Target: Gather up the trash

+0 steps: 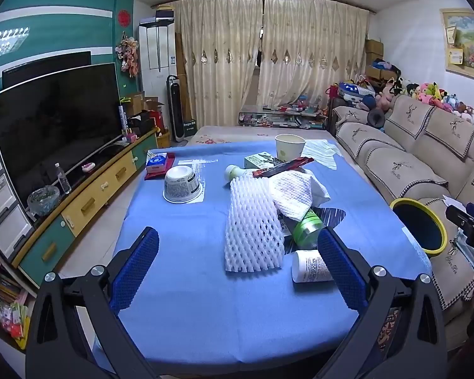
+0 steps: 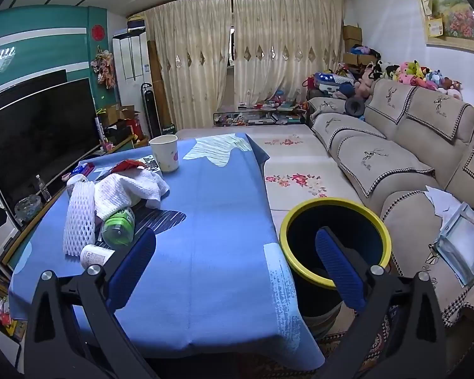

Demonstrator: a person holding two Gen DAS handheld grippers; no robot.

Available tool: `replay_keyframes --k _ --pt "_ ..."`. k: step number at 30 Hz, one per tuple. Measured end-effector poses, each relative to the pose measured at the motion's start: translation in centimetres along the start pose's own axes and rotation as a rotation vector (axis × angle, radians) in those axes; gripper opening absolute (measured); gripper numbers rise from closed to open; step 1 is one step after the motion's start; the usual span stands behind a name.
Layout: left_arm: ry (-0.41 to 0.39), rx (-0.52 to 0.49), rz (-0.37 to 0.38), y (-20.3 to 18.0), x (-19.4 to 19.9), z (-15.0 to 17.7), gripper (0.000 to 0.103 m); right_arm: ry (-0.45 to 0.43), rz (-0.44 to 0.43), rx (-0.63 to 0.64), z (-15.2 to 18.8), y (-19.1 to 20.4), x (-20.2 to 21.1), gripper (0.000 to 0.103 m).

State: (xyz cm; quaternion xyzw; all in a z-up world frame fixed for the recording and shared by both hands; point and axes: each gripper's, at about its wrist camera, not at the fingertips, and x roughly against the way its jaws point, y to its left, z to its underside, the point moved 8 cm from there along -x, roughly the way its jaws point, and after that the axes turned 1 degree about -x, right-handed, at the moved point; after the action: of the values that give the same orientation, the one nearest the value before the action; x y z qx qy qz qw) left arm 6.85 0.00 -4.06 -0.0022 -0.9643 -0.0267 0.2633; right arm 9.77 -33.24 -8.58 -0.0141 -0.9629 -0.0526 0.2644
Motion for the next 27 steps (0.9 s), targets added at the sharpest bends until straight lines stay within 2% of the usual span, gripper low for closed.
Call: replay_keyframes --k 11,27 --pt "0.01 0.007 0.013 -1.1 -0.4 0.5 0.099 0.006 -0.007 0.002 0.6 -0.1 -0.6 0.096" --pt "0.03 0.019 0.032 -0.5 -0.9 0.6 0.099 0.02 -0.008 -0.003 0.5 0.2 -0.9 0.096"
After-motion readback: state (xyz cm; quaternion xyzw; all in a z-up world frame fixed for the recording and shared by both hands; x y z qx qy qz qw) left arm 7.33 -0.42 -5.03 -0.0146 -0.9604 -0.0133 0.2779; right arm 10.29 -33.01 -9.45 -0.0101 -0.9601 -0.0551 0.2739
